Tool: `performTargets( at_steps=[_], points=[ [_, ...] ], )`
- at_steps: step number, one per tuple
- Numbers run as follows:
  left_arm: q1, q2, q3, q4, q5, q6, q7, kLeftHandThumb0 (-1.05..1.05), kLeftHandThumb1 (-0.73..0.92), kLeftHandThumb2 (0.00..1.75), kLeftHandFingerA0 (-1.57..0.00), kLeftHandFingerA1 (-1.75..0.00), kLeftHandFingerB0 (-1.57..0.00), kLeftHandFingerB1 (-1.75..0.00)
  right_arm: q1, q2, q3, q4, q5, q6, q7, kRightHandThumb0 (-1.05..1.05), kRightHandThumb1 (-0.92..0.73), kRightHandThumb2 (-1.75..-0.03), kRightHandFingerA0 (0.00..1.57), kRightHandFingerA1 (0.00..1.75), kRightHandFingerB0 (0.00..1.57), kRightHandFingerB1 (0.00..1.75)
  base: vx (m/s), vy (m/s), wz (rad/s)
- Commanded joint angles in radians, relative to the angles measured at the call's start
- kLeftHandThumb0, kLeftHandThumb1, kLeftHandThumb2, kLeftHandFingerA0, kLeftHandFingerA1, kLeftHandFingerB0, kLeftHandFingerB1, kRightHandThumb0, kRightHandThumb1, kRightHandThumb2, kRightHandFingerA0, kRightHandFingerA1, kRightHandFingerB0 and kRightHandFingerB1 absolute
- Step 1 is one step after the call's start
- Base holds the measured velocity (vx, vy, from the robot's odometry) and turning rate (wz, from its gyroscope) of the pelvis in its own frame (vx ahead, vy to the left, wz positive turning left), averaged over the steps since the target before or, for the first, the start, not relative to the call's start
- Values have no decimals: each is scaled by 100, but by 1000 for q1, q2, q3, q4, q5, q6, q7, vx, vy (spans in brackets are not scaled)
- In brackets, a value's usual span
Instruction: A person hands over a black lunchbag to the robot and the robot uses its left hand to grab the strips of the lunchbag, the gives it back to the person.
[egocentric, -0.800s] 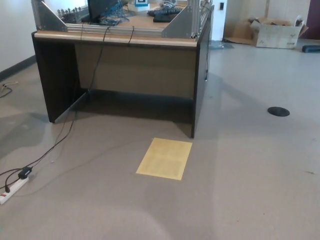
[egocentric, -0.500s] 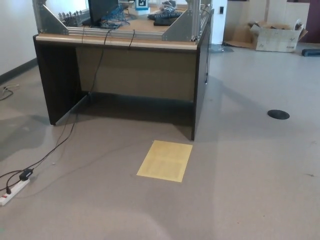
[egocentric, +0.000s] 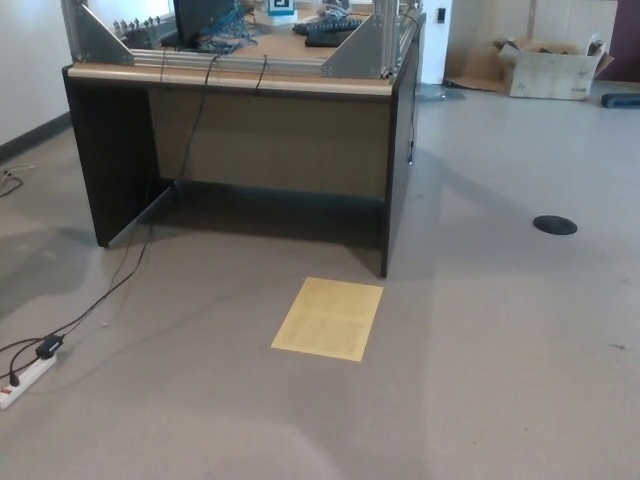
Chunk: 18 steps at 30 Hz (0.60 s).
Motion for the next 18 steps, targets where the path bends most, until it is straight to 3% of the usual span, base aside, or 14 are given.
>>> performTargets(
  at_steps=[1, 2, 3, 4, 5, 11, 12, 16, 17, 18],
  points=[
    [25, 10, 8, -11, -19, -42, -3, -75, 50, 81, -9, -40, -5, -31, 5, -7, -16, 16, 30, -52, 20, -65, -76, -62, 36, 41, 30, 35, 0, 0, 0],
    [26, 12, 8, -11, -20, -39, -5, -75, 50, 81, -9, -40, -5, -31, 2, -7, -15, 21, 28, -53, 18, -65, -76, -62, 36, 41, 30, 35, 0, 0, 0],
    [31, 12, 9, -16, -21, -45, -7, -74, 58, 60, -15, -32, -9, -24, 5, -10, -10, 19, 22, -55, 20, -65, -78, -62, 34, 40, 29, 34, 0, 0, 0],
    [34, 12, 10, -18, -17, -61, 3, -75, 49, 84, -4, -39, -6, -31, 6, -12, -7, 21, 17, -55, 15, -65, -78, -63, 34, 40, 29, 34, 0, 0, 0],
    [38, 13, 12, -22, -3, -95, 28, -74, 49, 84, -2, -34, -14, -33, 11, -13, -3, 22, 9, -55, 7, -65, -78, -63, 34, 40, 28, 33, 0, 0, 0],
    [31, 25, 30, -95, -25, -121, 22, -69, 45, 83, 0, -24, -11, -28, -7, -10, -5, 32, 19, -66, 16, -63, -77, -62, 34, 41, 28, 34, 0, 0, 0],
    [35, 32, 42, -175, -66, -133, -14, -69, 57, 58, -3, -25, -5, -24, -15, -9, -6, 34, 20, -62, 16, -64, -76, -62, 35, 41, 29, 35, 0, 0, 0],
    [44, 57, 67, -402, -103, -72, -55, -67, 55, 57, -1, -24, -8, -24, -28, -16, -3, 39, 13, -53, 11, -65, -76, -62, 36, 41, 29, 35, 0, 0, 0],
    [39, 82, 80, -569, -116, -22, -74, -64, 54, 56, 0, -23, -7, -25, -21, -19, -2, 38, 11, -55, 8, -65, -76, -62, 37, 42, 30, 35, 0, 0, 0],
    [28, 93, 86, -619, -114, -7, -79, -64, 54, 57, 0, -23, -7, -25, -20, -20, -2, 36, 10, -54, 8, -68, -60, -98, 34, 55, 18, 45, 0, 0, 0]
  ],
)
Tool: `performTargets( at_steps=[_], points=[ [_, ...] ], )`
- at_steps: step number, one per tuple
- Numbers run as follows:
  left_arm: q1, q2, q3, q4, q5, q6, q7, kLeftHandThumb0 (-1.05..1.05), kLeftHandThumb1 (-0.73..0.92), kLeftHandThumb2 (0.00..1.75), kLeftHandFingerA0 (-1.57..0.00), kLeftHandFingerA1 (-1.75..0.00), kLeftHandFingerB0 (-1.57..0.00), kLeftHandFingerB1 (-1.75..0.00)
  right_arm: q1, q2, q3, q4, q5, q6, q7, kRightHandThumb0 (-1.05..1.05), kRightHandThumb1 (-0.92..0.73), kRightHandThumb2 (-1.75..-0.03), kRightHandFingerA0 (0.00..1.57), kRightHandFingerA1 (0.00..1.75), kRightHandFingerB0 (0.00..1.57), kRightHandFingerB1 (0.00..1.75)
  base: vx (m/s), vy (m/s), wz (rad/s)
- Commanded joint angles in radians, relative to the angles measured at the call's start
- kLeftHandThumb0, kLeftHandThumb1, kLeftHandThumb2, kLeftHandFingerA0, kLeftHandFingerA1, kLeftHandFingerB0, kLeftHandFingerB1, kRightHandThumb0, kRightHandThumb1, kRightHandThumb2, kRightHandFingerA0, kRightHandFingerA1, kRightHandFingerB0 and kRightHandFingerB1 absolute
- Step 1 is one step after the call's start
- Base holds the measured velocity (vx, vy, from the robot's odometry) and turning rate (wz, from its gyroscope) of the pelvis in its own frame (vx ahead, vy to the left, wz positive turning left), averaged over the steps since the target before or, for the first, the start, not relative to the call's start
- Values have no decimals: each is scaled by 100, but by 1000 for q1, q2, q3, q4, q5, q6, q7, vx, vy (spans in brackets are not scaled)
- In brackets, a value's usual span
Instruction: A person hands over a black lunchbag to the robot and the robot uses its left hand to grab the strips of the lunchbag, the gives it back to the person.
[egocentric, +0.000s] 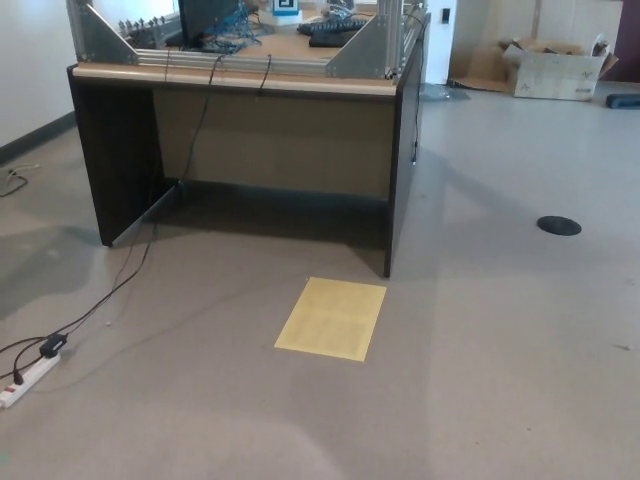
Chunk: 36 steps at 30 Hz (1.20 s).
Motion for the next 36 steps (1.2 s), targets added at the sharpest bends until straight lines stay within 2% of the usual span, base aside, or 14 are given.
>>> performTargets(
  at_steps=[1, 2, 7, 10, 11, 12, 13, 14, 15, 18, 24, 30, 33, 36],
  points=[
    [-19, 86, 48, -386, -84, 104, -81, -67, 55, 56, 0, -23, -5, -25, -8, -20, 1, 9, -1, -13, -3, -68, -60, -97, 33, 55, 19, 46, 0, 0, 0],
    [-45, 106, 52, -471, -111, 154, -104, -65, 42, 80, 0, -17, -7, -22, -10, -19, 2, 12, -1, -13, -2, -69, -60, -97, 32, 54, 19, 46, 0, 0, 0],
    [-206, 171, 44, -704, -139, 317, -151, -71, 44, 78, -5, -17, -6, -19, 18, -16, 2, 1, 4, -21, 10, -66, -58, -95, 32, 54, 20, 47, 0, 0, 0],
    [-330, 196, 20, -760, -131, 386, -180, -70, 44, 82, -3, -19, -6, -22, 15, -14, 7, -7, -4, -1, 0, -65, -58, -94, 33, 54, 21, 47, 0, 0, 0],
    [-361, 197, 11, -772, -128, 407, -185, -72, 56, 57, -1, -24, -4, -24, 15, -13, 7, -9, -3, -1, 1, -64, -58, -93, 33, 54, 22, 47, 0, 0, 0],
    [-418, 196, -9, -792, -123, 445, -196, -70, 45, 80, -3, -19, -3, -20, 14, -13, 6, -10, -1, -1, 2, -64, -58, -94, 33, 54, 22, 47, 0, 0, 0],
    [-448, 194, -19, -805, -123, 468, -205, -70, 45, 80, -3, -19, -3, -20, 12, -14, 8, -10, -4, 0, 0, -64, -58, -94, 33, 54, 22, 47, 0, 0, 0],
    [-488, 193, -36, -826, -117, 502, -217, -73, 57, 57, 0, -24, -3, -24, 10, -16, 10, -9, -10, 5, -7, -66, -59, -95, 34, 55, 23, 47, 0, 0, 0],
    [-592, 173, -89, -871, -107, 572, -241, -71, 45, 84, -1, -15, -4, -18, 6, -15, 12, -7, -13, 8, -10, -70, -60, -95, 34, 54, 23, 46, 0, 0, 0],
    [-688, 137, -141, -908, -89, 638, -259, -69, 44, 84, 0, -16, -4, -20, 12, -8, 12, -9, -9, 5, -9, -70, -59, -94, 33, 54, 23, 47, 0, 0, 0],
    [-895, 25, -259, -960, -19, 794, -273, -78, 48, 85, 0, -6, -2, -9, 15, -22, 27, -15, -30, 8, -19, -63, -58, -93, 31, 53, 22, 47, 0, 0, 0],
    [-997, -22, -307, -1028, -9, 939, -286, -77, 47, 85, 0, -8, -1, -10, 7, -17, 22, -6, -12, 7, -2, -65, -57, -92, 30, 53, 23, 47, 0, 0, 0],
    [-1006, -39, -330, -1068, -4, 943, -290, -74, 46, 86, 0, -15, 0, -14, 6, -18, 31, -5, -24, 9, -13, -66, -57, -93, 32, 54, 25, 48, 0, 0, 0],
    [-1023, -61, -365, -1085, 43, 956, -297, -78, 47, 88, 0, -13, 0, -13, 7, -14, 29, 3, -18, 2, -12, -63, -56, -92, 33, 55, 26, 49, 0, 0, 0]
  ],
)
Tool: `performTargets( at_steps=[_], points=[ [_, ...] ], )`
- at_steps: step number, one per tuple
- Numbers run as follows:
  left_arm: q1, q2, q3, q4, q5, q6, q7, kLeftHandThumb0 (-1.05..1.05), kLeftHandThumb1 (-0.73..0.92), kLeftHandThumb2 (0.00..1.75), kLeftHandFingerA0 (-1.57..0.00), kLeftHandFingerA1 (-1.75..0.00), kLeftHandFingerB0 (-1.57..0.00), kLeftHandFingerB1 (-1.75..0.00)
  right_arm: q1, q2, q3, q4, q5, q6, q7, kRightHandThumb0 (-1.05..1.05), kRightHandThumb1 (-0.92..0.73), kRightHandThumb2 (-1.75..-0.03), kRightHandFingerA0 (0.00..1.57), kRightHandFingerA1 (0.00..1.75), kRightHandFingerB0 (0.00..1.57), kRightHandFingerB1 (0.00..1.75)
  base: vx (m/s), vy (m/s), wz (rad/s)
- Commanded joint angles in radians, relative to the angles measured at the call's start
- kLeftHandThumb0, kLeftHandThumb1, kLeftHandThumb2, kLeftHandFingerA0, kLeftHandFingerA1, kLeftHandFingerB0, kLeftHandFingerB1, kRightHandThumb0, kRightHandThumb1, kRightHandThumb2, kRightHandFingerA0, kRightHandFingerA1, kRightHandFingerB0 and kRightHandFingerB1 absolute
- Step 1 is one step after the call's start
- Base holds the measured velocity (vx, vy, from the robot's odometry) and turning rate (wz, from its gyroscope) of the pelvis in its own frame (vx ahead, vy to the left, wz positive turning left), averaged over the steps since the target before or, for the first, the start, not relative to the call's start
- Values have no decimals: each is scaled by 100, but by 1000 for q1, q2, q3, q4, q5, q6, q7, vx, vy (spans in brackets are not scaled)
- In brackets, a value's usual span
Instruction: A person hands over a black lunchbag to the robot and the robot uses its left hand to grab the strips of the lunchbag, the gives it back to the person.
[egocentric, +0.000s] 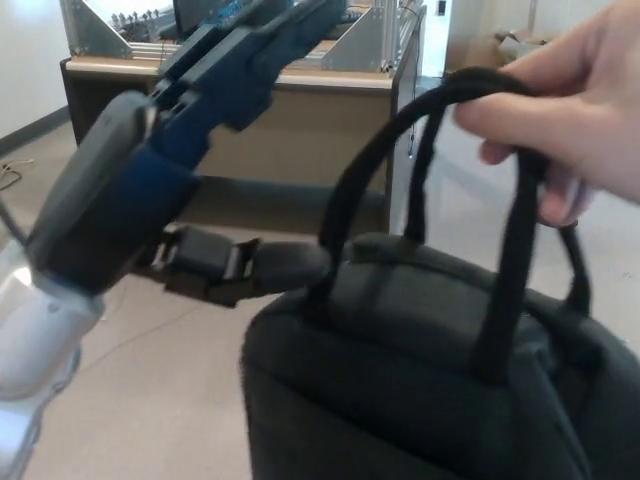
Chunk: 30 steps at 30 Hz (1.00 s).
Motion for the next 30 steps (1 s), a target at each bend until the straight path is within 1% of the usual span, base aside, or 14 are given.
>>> performTargets(
  at_steps=[1, 6, 15, 17, 18, 19, 20, 21, 22, 23, 24, 25, 26, 30],
  points=[
    [-213, -69, -146, -180, 82, 457, -132, -78, 47, 88, 0, -13, 0, -13, 9, -19, 6, 8, -11, -1, -13, -63, -56, -92, 33, 55, 26, 49, 0, 0, 0],
    [-259, -105, -209, -164, 146, 512, -149, -80, 50, 91, 0, -13, 0, -13, 30, -18, 12, -1, -16, 0, -23, -63, -56, -92, 35, 55, 28, 49, 0, 0, 0],
    [-310, -159, -262, -4, 262, 476, -97, -80, 49, 88, -3, -12, -5, -12, 34, -14, 9, -9, -3, -3, -17, -62, -55, -92, 35, 56, 27, 50, 0, 0, 0],
    [-324, -166, -275, 18, 305, 492, -87, -71, 45, 83, -2, -18, -3, -16, 35, -17, 10, -12, -4, -1, -15, -63, -55, -92, 35, 55, 28, 49, 0, 0, 0],
    [-333, -172, -287, 35, 354, 498, -67, -65, 53, 56, -4, -27, -2, -24, 36, -18, 10, -14, -5, 0, -15, -62, -55, -91, 35, 55, 28, 49, 0, 0, 0],
    [-337, -180, -296, 48, 390, 502, -46, -63, 41, 75, -6, -29, -7, -20, 39, -19, 12, -16, -7, -1, -14, -61, -55, -91, 35, 55, 28, 49, 0, 0, 0],
    [-334, -193, -303, 56, 416, 508, -22, -30, 28, 85, 0, -49, 0, -48, 47, -19, 13, -17, -8, -6, -13, -60, -55, -92, 36, 55, 28, 49, 0, 0, 0],
    [-324, -222, -313, 74, 460, 516, 30, -54, 39, 67, -24, -43, -16, -36, 66, -17, 16, -21, -10, -19, -13, -60, -55, -92, 36, 56, 27, 49, 0, 0, 0],
    [-320, -242, -317, 89, 488, 516, 67, -54, 39, 67, -24, -43, -16, -36, 76, -17, 18, -24, -12, -27, -16, -60, -55, -92, 36, 56, 27, 49, 0, 0, 0],
    [-321, -254, -320, 110, 507, 508, 106, -47, 39, 71, -42, -56, -33, -45, 78, -17, 17, -24, -12, -32, -16, -60, -55, -92, 36, 56, 29, 50, 0, 0, 0],
    [-326, -302, -322, 201, 558, 436, 288, -33, 42, 76, -68, -116, -66, -101, 91, -12, 15, -22, -8, -47, -17, -60, -55, -92, 37, 56, 30, 51, 0, 0, 0],
    [-347, -331, -318, 280, 585, 379, 419, -21, 55, 53, -72, -167, -58, -154, 89, -13, 16, -22, -10, -40, -17, -61, -56, -92, 37, 56, 30, 50, 0, 0, 0],
    [-365, -338, -312, 320, 587, 347, 465, -9, 57, 54, -79, -175, -62, -175, 84, -13, 16, -24, -10, -30, -14, -61, -56, -93, 37, 56, 29, 50, 0, 0, 0],
    [-426, -329, -301, 433, 599, 285, 543, -8, 56, 54, -81, -175, -62, -175, 67, -17, 20, -33, -17, -9, -17, -59, -56, -95, 38, 57, 30, 50, 0, 0, 0]
  ],
)
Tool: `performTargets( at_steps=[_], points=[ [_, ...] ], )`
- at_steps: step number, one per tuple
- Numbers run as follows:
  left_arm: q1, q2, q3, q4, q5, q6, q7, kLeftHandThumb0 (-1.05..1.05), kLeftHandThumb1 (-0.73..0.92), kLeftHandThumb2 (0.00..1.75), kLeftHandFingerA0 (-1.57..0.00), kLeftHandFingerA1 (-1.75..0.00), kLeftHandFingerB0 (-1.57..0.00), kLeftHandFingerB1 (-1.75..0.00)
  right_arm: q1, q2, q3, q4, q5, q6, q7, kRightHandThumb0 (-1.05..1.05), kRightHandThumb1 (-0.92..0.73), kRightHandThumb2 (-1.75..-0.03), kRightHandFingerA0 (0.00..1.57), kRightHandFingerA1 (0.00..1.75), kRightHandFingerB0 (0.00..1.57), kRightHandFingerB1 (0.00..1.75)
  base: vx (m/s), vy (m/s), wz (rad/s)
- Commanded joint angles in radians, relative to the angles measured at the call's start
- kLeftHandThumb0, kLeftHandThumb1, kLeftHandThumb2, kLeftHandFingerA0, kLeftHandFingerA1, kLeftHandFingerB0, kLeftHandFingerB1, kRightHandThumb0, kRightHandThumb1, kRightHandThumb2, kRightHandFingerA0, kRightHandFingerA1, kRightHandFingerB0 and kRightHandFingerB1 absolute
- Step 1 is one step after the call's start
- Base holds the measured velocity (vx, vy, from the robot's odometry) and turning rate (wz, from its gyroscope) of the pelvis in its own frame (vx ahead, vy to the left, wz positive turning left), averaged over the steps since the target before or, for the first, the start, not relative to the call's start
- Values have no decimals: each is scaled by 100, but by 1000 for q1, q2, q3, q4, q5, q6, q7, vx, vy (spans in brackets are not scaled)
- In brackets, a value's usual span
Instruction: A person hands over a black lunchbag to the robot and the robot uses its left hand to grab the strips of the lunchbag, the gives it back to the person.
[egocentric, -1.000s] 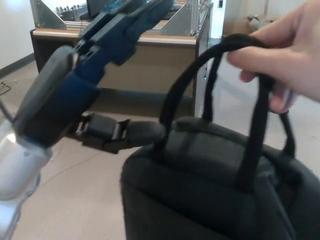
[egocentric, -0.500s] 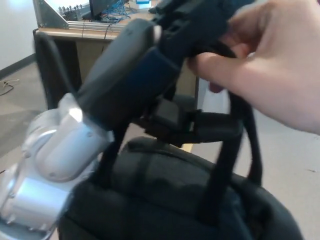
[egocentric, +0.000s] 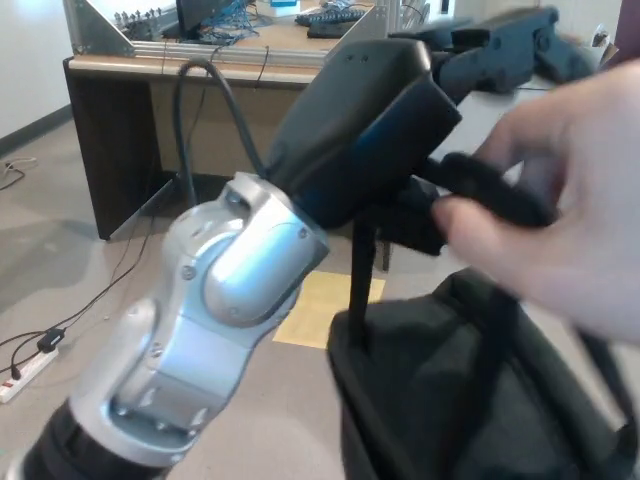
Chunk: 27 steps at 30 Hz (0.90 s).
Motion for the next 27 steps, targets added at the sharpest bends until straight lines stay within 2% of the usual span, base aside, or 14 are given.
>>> performTargets(
  at_steps=[1, 4, 9, 16, 20, 21, 22, 24, 25, 27],
  points=[
    [-150, -48, -19, 333, 337, -59, 494, -8, 54, 54, -78, -175, -58, -172, 23, -18, 2, -21, -5, -9, -5, -55, -71, -61, 44, 45, 42, 40, 0, 0, 0],
    [-155, -27, -33, 376, 358, -74, 519, -8, 53, 57, -80, -175, -62, -169, 29, -21, 2, -8, -5, -21, 0, -57, -70, -60, 46, 45, 44, 40, 0, 0, 0],
    [-141, -53, -20, 452, 318, -118, 579, -9, 57, 53, -76, -175, -54, -175, 49, -23, 5, -8, -6, -35, 12, -57, -71, -61, 45, 44, 43, 41, 0, 0, 0],
    [-120, -112, 4, 501, 300, -185, 730, -11, 58, 55, -80, -175, -61, -175, 54, -27, 1, -5, -2, -36, 22, -60, -72, -61, 46, 45, 44, 41, 0, 0, 0],
    [-104, -88, 47, 485, 272, -242, 751, -12, 58, 54, -80, -175, -62, -175, 49, -28, 0, -5, -1, -34, 24, -62, -71, -61, 50, 47, 45, 41, 0, 0, 0],
    [-95, -77, 64, 471, 268, -244, 754, -14, 58, 53, -80, -175, -61, -175, 47, -28, 2, -5, -4, -34, 23, -62, -57, -99, 45, 60, 32, 51, 0, 0, 0],
    [-90, -71, 74, 464, 266, -246, 758, -14, 58, 54, -80, -175, -61, -175, 46, -30, 2, -5, -4, -33, 23, -64, -58, -99, 46, 60, 33, 51, 0, 0, 0],
    [-66, -45, 109, 438, 252, -266, 766, -12, 61, 54, -77, -175, -59, -175, 52, -30, -5, -20, 9, -15, 39, -59, -54, -97, 46, 60, 36, 53, 0, 0, 0],
    [-50, -31, 130, 421, 242, -275, 766, -10, 62, 54, -77, -175, -60, -175, 54, -30, -9, -28, 18, -8, 47, -61, -70, -61, 51, 47, 47, 42, 0, 0, 0],
    [-22, -8, 159, 389, 242, -270, 768, -11, 62, 54, -78, -175, -59, -175, 51, -31, -13, -26, 23, -14, 52, -62, -70, -62, 51, 48, 48, 43, 0, 0, 0]
  ],
)
